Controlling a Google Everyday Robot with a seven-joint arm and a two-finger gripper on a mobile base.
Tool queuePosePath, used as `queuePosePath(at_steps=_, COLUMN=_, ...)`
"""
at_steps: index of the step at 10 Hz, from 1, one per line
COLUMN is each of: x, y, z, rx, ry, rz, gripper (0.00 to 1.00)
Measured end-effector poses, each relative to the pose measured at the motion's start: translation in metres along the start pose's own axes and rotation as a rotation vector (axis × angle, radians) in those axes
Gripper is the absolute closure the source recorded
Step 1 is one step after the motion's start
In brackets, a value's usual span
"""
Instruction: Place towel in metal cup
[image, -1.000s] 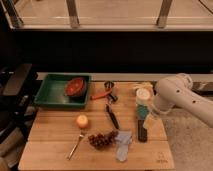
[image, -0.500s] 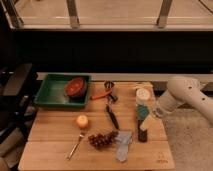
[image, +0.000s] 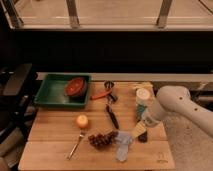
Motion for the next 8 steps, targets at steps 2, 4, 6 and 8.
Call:
queuePosePath(at_steps=2, x=0.0, y=0.008, z=0.021, rx=0.085, ry=0.006, rz=-0.037, gripper=0.35)
queuePosePath(at_steps=4, x=-0.002, y=0.007, z=0.044, rx=0.099, ry=0.026, rz=-0.052, gripper=0.35)
queuePosePath(at_steps=6, x=-0.005, y=0.002, z=0.063, rx=0.101, ry=0.051, rz=-0.057, gripper=0.35)
queuePosePath(at_steps=8, x=-0.005, y=-0.002, z=0.079, rx=0.088, ry=0.072, rz=-0.049, gripper=0.35)
